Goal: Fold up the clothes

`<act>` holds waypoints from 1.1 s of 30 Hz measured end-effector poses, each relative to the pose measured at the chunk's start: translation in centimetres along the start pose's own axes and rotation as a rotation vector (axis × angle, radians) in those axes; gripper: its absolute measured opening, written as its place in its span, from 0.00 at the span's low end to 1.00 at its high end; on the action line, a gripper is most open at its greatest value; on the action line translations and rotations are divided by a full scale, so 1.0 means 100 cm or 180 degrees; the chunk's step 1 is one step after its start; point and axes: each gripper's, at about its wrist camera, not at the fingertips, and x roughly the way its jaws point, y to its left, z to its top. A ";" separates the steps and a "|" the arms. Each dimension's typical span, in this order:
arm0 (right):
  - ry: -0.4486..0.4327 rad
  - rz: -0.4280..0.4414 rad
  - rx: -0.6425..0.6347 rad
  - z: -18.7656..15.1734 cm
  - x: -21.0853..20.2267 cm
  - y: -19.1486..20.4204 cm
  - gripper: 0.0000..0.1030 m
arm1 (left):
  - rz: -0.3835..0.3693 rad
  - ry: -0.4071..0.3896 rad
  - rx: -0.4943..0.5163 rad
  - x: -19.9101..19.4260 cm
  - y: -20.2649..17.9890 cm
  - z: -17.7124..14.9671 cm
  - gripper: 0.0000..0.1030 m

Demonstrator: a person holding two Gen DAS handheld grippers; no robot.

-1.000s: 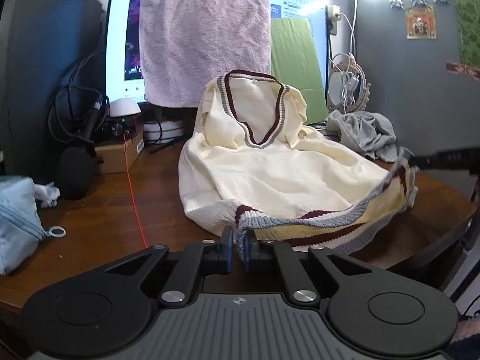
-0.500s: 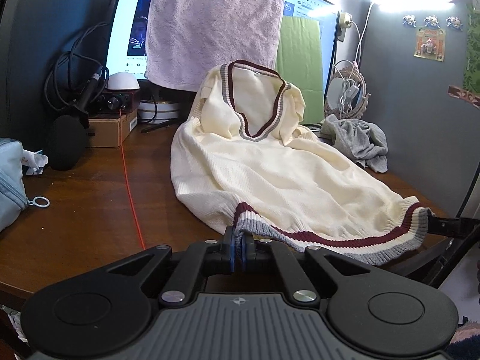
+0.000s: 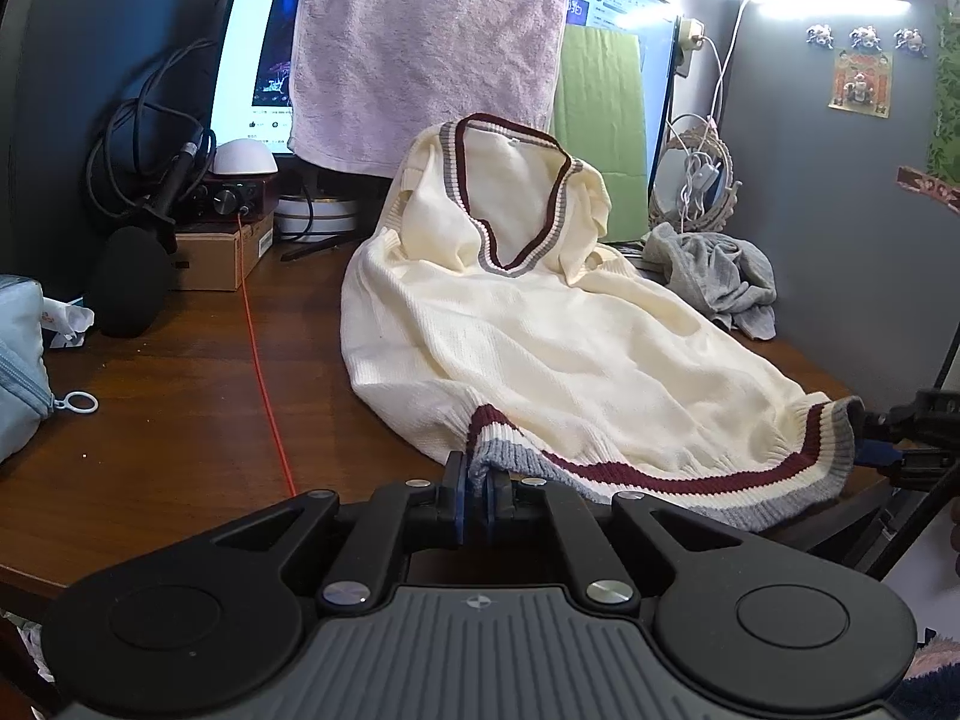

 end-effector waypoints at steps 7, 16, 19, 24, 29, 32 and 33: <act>-0.0073 -0.0610 -0.0819 -0.014 0.001 0.021 0.04 | 0.0103 -0.0093 -0.0088 -0.002 0.008 -0.002 0.03; -0.0426 -0.1336 -0.1963 -0.029 -0.015 0.034 0.04 | 0.0272 -0.0128 -0.0476 -0.006 0.039 -0.004 0.02; -0.0474 -0.1413 -0.2477 -0.045 -0.013 0.045 0.09 | 0.0272 -0.0087 -0.0465 -0.005 0.039 -0.008 0.02; -0.0374 -0.1134 -0.2088 -0.037 -0.016 0.034 0.18 | 0.0247 -0.0039 -0.0420 -0.003 0.036 -0.010 0.02; -0.0355 -0.0886 -0.1736 -0.028 -0.022 0.023 0.06 | 0.0181 -0.0046 -0.0454 -0.003 0.039 -0.010 0.02; -0.0455 -0.0813 -0.1661 -0.025 -0.026 0.024 0.03 | 0.0150 -0.0152 -0.0444 -0.007 0.041 -0.007 0.02; -0.0479 -0.0832 -0.1651 -0.021 -0.026 0.024 0.03 | 0.0148 -0.0219 -0.0446 -0.010 0.042 -0.003 0.02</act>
